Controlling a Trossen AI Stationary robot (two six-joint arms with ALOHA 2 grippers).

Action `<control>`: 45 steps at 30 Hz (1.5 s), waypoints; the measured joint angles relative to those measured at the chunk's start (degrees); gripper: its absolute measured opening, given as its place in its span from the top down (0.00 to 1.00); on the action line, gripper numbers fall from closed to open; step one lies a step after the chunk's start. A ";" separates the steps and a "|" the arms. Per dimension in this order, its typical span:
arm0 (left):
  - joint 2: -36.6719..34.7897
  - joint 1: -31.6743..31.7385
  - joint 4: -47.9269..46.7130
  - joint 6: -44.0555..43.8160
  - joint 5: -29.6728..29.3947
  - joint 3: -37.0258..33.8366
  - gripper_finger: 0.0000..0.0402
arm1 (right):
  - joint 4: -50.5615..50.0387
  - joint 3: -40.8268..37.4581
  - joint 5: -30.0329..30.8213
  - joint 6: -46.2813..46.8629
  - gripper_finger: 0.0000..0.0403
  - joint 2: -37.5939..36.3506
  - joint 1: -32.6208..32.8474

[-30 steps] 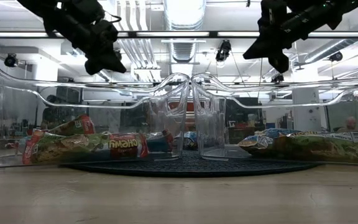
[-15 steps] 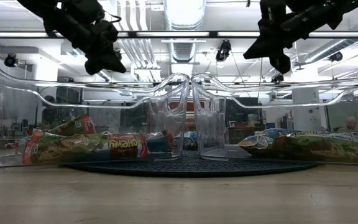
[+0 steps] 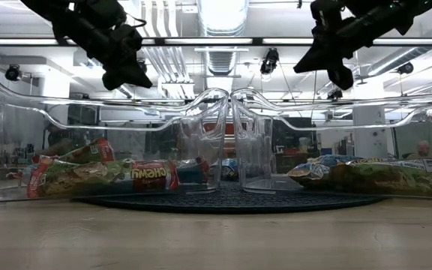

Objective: Pick and place Granola Bars by type
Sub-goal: Put the orange granola bar into the right transparent bin

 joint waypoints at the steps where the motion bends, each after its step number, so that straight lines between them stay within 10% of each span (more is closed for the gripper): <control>1: 0.00 0.00 -0.02 0.00 0.00 0.00 1.00 | -0.02 0.02 0.90 1.00 0.98 0.00 0.00; 17: 0.00 -0.04 -0.02 0.37 0.00 0.00 1.00 | -46.60 24.21 18.32 6.22 0.98 9.48 -1.41; 45: 0.00 -0.04 -0.06 -0.08 -0.14 -0.54 1.00 | -48.27 20.52 20.88 21.42 0.98 15.81 -1.60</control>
